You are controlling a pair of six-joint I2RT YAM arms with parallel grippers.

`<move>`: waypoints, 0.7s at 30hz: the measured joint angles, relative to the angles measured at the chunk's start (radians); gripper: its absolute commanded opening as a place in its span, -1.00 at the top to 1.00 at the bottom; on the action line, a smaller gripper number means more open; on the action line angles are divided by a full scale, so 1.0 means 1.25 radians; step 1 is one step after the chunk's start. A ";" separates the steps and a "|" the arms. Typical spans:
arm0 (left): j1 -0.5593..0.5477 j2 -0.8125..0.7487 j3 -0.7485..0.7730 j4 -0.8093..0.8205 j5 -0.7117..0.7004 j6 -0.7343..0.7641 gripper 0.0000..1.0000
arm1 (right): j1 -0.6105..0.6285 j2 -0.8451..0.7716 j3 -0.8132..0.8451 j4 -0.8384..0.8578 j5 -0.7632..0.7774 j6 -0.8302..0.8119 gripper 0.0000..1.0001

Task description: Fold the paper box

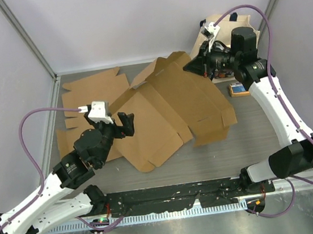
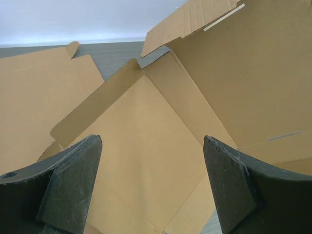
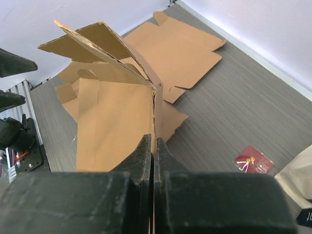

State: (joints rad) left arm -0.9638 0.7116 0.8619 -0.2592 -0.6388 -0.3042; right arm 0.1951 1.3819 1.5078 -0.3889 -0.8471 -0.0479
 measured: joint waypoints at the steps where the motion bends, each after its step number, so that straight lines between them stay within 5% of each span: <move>1: 0.000 0.001 -0.001 -0.002 -0.004 -0.003 -0.56 | 0.000 0.008 0.014 -0.020 0.004 -0.006 0.99; 9: 0.004 0.090 0.030 -0.009 0.006 -0.023 -0.74 | 0.000 0.054 0.052 -0.137 0.019 -0.026 0.99; 13: 0.004 0.182 0.108 -0.022 0.033 -0.025 -0.49 | 0.000 0.054 0.063 -0.151 0.055 0.017 0.99; 17: 0.012 0.244 0.177 -0.034 0.062 -0.030 -0.82 | 0.000 0.055 0.093 -0.176 0.110 0.074 0.99; 21: 0.030 0.288 0.247 -0.056 0.098 -0.048 -0.88 | 0.000 0.063 0.134 -0.222 0.166 0.116 0.98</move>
State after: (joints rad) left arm -0.9268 1.0718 1.1706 -0.3290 -0.5167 -0.3637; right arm 0.1955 1.4601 1.6752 -0.6666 -0.6395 0.0975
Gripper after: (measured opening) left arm 0.934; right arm 0.043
